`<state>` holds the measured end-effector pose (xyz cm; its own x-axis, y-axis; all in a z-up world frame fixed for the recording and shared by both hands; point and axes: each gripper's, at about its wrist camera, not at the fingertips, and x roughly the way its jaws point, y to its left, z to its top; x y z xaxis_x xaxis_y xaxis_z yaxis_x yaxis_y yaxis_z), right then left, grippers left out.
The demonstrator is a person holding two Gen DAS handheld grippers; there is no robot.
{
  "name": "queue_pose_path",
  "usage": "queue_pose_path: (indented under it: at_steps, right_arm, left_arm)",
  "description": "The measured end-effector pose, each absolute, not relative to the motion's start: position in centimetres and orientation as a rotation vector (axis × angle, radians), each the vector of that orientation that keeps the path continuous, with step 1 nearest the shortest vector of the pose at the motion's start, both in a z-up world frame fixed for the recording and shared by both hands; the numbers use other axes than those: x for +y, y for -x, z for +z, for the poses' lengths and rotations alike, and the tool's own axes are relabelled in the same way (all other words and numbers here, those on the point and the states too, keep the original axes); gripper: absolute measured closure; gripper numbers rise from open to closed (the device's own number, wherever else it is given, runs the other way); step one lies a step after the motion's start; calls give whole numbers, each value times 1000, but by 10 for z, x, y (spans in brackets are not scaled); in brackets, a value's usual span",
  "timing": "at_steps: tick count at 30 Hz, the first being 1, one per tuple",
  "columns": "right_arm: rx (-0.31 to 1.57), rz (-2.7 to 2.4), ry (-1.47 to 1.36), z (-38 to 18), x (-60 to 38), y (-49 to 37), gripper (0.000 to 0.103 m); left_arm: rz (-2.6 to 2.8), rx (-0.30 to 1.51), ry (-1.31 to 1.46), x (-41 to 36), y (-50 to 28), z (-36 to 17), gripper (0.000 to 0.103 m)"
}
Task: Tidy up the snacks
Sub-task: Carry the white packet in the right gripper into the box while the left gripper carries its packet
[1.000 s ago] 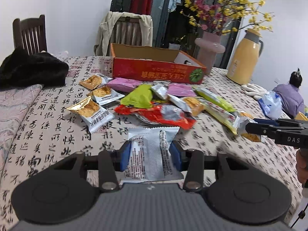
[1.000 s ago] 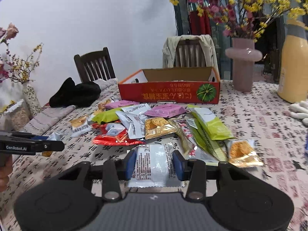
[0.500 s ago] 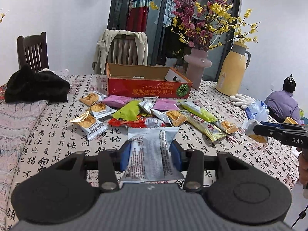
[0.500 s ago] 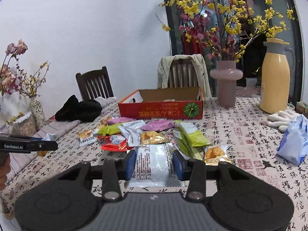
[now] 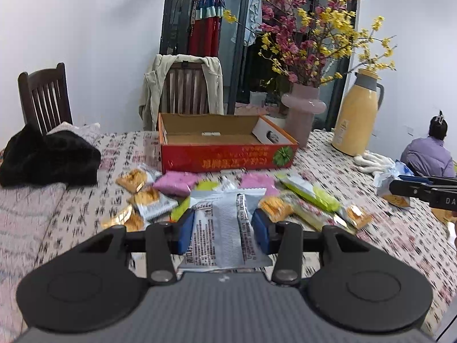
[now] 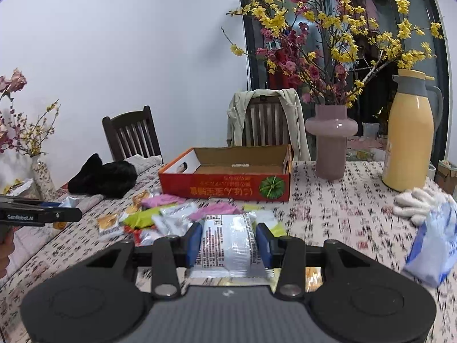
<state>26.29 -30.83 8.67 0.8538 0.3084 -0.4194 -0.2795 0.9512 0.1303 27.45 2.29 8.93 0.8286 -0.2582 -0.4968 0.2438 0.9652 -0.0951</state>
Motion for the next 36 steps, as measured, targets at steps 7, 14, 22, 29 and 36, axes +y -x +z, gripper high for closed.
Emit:
queue_pose_path:
  at_steps: [7,14,22,29,36]
  right_arm:
    - [442,322,-56,99,-307,-332,62]
    - [436,328,-45,104,-297,-408,62]
    - [450,321,-44,99,-287,-497,62]
    - [456,314,-50,96,-274,-567,62]
    - [487,285,-33,89,-255,-644,62]
  left_arm:
    - [-230,502,20,19,-343,98,58]
    - [-235,472,27,16,-408,102,58]
    - [-229,466,39,9,-486,92,58]
    - [-206,466,9,-1,-556,89,58]
    - [-124,528,3,-2,-637,76,58]
